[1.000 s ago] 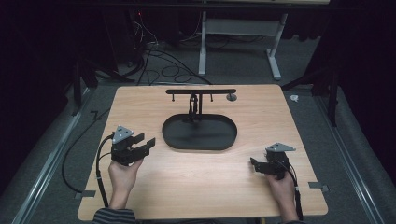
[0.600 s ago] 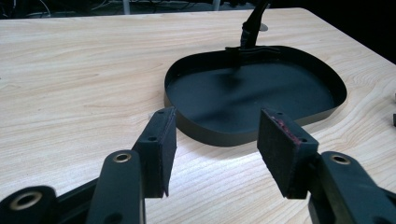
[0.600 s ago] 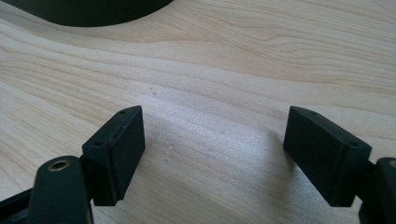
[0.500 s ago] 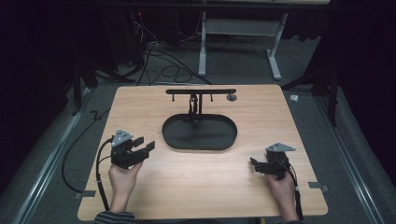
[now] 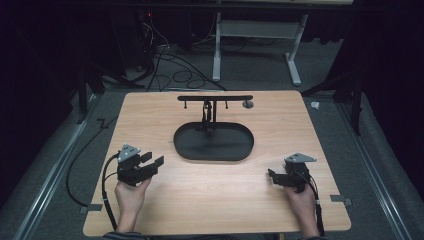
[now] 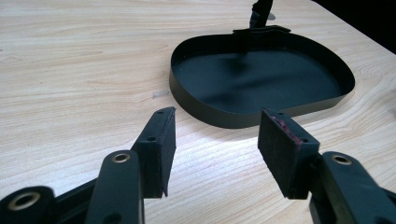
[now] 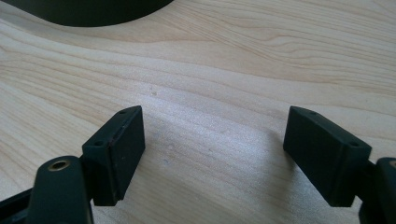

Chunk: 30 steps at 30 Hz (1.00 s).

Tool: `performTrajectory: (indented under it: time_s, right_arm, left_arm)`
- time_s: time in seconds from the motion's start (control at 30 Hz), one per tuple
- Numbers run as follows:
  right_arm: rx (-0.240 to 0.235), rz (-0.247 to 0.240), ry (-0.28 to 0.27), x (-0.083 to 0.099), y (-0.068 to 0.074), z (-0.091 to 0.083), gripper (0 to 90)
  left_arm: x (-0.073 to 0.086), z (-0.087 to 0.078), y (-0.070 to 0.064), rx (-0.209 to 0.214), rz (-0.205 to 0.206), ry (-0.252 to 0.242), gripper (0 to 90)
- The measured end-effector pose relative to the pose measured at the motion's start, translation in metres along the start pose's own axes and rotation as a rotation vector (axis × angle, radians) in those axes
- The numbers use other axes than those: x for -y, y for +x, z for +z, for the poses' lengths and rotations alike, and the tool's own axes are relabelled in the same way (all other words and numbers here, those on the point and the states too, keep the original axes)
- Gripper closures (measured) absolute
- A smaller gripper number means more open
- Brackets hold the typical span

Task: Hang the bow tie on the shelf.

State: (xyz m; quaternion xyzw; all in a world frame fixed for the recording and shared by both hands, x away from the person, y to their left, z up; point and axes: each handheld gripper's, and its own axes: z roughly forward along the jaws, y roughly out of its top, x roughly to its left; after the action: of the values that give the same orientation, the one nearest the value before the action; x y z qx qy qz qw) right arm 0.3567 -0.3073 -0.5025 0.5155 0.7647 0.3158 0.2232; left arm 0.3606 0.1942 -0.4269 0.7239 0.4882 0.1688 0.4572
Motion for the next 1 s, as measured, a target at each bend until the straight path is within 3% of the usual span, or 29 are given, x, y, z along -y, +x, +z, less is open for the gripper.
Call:
performTrajectory:
  time_s: [1.0]
  right_arm:
    - [0.0, 0.0, 0.0, 0.0, 0.0, 0.0, 21.8]
  left_arm:
    - [0.019, 0.003, 0.008, -0.022, -0.038, 0.04, 46.8]
